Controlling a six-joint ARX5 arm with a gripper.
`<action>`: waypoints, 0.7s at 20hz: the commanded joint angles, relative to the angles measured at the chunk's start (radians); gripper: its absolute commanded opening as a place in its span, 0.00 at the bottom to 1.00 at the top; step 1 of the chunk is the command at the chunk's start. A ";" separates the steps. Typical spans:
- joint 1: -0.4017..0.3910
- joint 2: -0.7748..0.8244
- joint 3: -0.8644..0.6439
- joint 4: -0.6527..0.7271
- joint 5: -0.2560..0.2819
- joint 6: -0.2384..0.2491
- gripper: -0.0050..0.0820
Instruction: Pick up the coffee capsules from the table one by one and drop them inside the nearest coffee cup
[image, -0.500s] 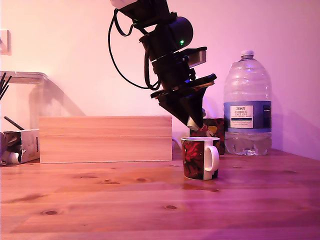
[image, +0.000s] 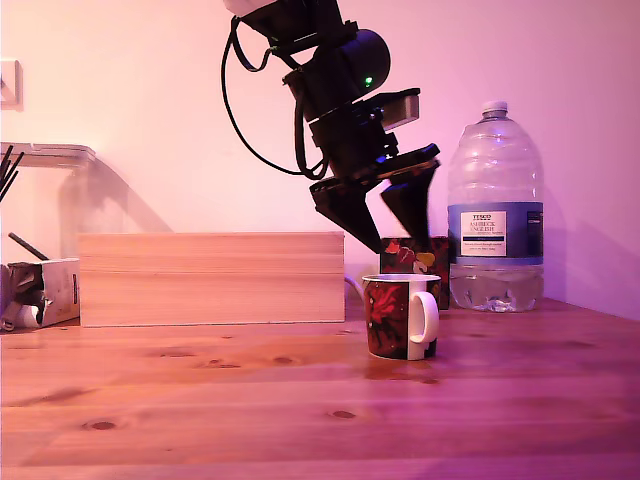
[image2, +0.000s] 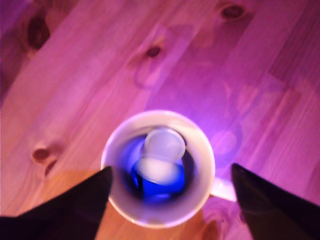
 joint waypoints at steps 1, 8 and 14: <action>-0.004 0.038 0.000 0.019 0.003 0.006 0.93; 0.003 0.024 0.000 0.092 0.012 0.007 0.17; 0.004 -0.023 0.000 0.198 0.058 0.007 0.06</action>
